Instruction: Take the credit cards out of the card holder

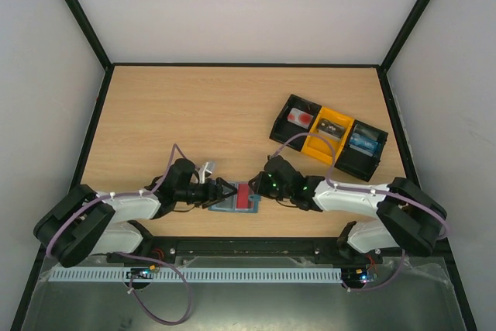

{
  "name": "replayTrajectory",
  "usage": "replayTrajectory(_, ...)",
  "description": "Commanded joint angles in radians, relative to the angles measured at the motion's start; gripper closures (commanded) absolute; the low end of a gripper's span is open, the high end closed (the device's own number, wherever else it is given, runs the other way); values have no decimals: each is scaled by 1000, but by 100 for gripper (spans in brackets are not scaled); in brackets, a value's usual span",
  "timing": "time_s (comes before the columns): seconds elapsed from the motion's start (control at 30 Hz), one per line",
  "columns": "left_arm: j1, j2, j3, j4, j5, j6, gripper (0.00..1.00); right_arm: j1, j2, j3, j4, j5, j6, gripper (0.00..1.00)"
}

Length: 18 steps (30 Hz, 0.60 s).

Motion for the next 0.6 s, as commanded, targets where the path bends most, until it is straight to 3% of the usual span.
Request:
replayTrajectory(0.0,-3,-3,-18,-23,-14,16,17,7,32,27,19,20,-24,81)
replayTrajectory(0.27,-3,-4,-12,-18,-10,5,17,8,60,7,56,-7,-21,93)
replayTrajectory(0.57,-5,-4,-5,-23,-15,-5,23,7,96,-15,49,7,-24,94)
